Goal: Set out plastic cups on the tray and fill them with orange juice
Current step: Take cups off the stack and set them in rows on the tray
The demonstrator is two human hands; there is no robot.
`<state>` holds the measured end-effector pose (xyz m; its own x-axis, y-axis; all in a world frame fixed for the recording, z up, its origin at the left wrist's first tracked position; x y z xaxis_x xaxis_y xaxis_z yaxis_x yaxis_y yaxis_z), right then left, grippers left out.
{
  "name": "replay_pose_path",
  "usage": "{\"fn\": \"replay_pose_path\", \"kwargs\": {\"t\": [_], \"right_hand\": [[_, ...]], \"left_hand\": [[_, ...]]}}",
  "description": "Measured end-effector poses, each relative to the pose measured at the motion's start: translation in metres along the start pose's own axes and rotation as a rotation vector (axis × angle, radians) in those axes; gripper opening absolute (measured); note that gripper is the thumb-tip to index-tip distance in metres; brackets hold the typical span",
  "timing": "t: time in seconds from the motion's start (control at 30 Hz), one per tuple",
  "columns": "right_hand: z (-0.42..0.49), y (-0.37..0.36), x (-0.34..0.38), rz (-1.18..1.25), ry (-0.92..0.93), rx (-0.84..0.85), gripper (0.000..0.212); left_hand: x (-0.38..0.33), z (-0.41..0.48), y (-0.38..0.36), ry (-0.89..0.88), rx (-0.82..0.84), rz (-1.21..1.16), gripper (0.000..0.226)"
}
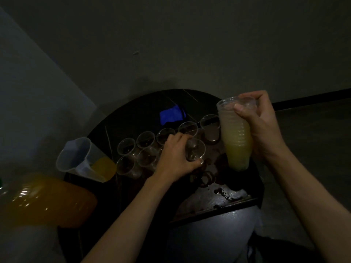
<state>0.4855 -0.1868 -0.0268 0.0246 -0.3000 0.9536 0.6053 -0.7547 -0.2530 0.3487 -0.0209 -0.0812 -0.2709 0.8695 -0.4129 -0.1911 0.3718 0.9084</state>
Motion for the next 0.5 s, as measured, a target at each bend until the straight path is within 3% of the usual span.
{"fn": "replay_pose_path", "kwargs": {"t": [0.5], "right_hand": [[0.001, 0.002, -0.003, 0.004, 0.006, -0.011, 0.043]], "left_hand": [[0.012, 0.002, -0.01, 0.05, -0.101, 0.013, 0.054]]}}
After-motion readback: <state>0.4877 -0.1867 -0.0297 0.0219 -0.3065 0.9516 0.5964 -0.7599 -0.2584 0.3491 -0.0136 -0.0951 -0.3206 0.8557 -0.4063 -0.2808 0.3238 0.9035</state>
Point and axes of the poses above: each hand's wrist, its own z-axis towards the middle knuckle, its own y-axis out of the back of the hand, x = y × z, the point moved 7 cm from there along z, towards the middle knuckle, and after that the axes turned 5 degrees about x, right-handed, at the moved point
